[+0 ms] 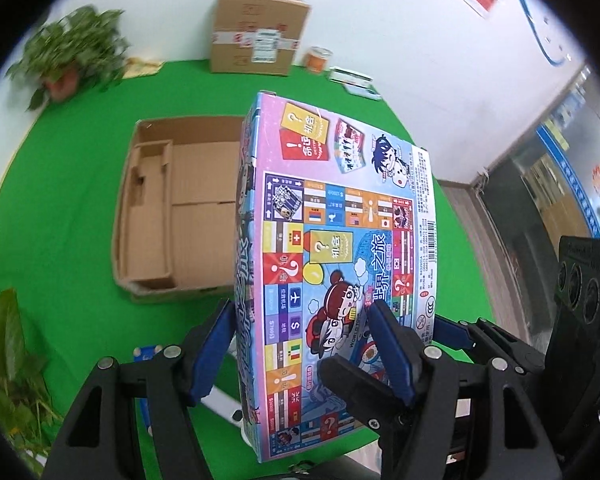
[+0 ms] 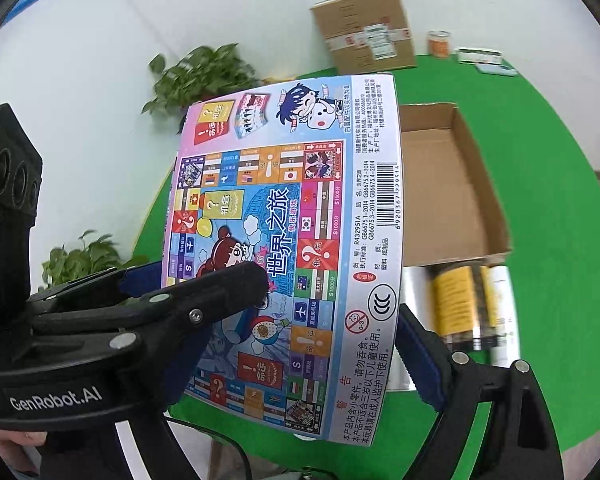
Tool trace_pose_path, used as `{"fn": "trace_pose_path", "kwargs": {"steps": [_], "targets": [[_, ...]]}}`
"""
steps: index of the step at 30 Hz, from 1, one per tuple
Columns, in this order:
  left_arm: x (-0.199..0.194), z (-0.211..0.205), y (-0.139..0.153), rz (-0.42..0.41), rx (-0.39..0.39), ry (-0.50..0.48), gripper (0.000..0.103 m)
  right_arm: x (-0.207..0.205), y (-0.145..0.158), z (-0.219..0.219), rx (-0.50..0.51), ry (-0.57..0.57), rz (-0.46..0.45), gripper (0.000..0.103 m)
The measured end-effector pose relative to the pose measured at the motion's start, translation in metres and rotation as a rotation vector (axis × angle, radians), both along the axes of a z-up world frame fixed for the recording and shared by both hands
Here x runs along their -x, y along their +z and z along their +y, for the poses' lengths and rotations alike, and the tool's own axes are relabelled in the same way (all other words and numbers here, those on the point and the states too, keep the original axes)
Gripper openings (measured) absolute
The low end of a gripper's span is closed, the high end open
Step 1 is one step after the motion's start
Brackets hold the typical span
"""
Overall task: Organize rigid objects
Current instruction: 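Lift the board-game box and lower it into the large tray beside the insert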
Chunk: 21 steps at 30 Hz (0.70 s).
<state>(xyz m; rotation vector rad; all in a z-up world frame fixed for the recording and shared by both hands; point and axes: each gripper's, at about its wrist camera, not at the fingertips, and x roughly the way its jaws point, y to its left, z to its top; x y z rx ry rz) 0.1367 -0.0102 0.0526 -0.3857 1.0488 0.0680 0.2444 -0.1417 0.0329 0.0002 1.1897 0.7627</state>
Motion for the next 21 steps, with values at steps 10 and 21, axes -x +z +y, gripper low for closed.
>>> {"fn": "trace_pose_path", "kwargs": {"steps": [10, 21], "targets": [[-0.057, -0.019, -0.006, -0.010, 0.013, -0.090, 0.068, -0.052, -0.004, -0.042, 0.033, -0.104, 0.002, 0.088], [-0.107, 0.028, -0.024, -0.003, 0.064, -0.185, 0.068, -0.072, -0.005, -0.024, 0.106, -0.209, 0.016, 0.087]]}}
